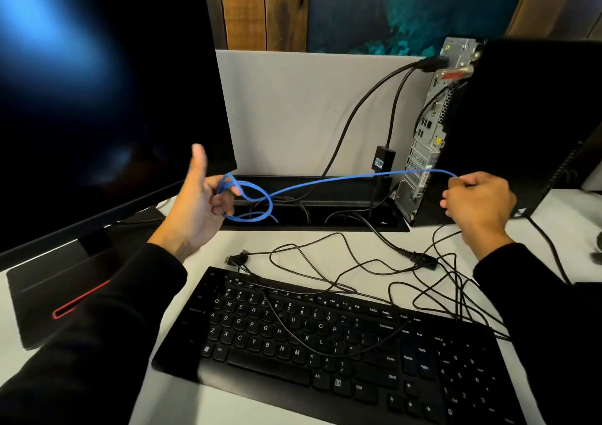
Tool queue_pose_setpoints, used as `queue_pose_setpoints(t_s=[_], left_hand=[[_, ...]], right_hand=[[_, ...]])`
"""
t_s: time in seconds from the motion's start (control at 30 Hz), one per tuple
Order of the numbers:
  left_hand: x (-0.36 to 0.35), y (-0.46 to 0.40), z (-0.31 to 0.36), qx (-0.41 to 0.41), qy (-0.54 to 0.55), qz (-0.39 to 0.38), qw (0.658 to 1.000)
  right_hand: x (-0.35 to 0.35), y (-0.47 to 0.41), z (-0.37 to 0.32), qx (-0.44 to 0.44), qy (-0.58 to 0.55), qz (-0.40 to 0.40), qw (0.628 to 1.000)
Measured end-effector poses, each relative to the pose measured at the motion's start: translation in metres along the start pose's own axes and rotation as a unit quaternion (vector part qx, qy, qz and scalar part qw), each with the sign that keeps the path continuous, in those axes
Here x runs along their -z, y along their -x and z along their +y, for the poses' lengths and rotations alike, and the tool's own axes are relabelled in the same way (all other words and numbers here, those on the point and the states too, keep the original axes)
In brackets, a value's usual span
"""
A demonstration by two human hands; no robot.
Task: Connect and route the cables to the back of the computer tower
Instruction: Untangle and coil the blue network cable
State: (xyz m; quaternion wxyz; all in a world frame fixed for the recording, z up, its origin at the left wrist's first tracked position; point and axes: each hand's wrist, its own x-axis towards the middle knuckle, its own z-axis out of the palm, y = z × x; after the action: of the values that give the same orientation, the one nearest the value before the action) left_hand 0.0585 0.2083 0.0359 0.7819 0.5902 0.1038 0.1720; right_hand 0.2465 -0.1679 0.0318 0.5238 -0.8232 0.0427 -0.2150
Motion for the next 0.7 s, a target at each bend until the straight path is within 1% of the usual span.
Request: queue_pose_setpoints(t_s=[0.07, 0.13, 0.23, 0.3, 0.37, 0.4, 0.43, 0.47, 0.53, 0.63, 0.7], left_hand=[[-0.003, 0.0, -0.002, -0.01, -0.033, 0.015, 0.999], [0.0, -0.001, -0.006, -0.029, -0.036, 0.011, 0.999], [0.004, -0.003, -0.005, -0.053, 0.041, 0.021, 0.998], [0.003, -0.004, -0.003, -0.059, 0.072, 0.058, 0.994], [-0.002, -0.004, -0.004, -0.067, 0.087, 0.092, 0.99], [-0.006, -0.004, -0.005, -0.072, 0.091, 0.105, 0.988], [-0.011, -0.002, -0.006, -0.077, 0.093, 0.111, 0.986], [-0.016, -0.001, -0.008, -0.083, 0.091, 0.113, 0.986], [-0.027, 0.001, -0.011, -0.101, 0.076, 0.113, 0.986], [-0.041, 0.003, -0.017, -0.137, 0.042, 0.121, 0.982], [-0.047, 0.004, -0.019, -0.159, 0.009, 0.122, 0.98]], right_hand=[[-0.004, -0.021, 0.029, 0.008, 0.013, -0.008, 1.0], [0.003, -0.012, 0.018, -0.001, 0.034, 0.014, 0.999], [0.018, 0.01, -0.005, -0.017, 0.069, 0.012, 0.997], [0.022, 0.01, 0.001, 0.008, 0.106, 0.006, 0.994], [0.02, 0.013, 0.005, 0.056, 0.175, -0.037, 0.982], [0.016, 0.016, 0.005, 0.081, 0.218, -0.068, 0.97], [0.01, 0.018, 0.005, 0.106, 0.267, -0.108, 0.952], [0.005, 0.023, 0.002, 0.136, 0.326, -0.155, 0.922], [-0.007, 0.036, -0.008, 0.211, 0.411, -0.251, 0.851], [-0.024, 0.057, -0.029, 0.315, 0.45, -0.356, 0.756], [-0.03, 0.07, -0.044, 0.39, 0.465, -0.383, 0.696]])
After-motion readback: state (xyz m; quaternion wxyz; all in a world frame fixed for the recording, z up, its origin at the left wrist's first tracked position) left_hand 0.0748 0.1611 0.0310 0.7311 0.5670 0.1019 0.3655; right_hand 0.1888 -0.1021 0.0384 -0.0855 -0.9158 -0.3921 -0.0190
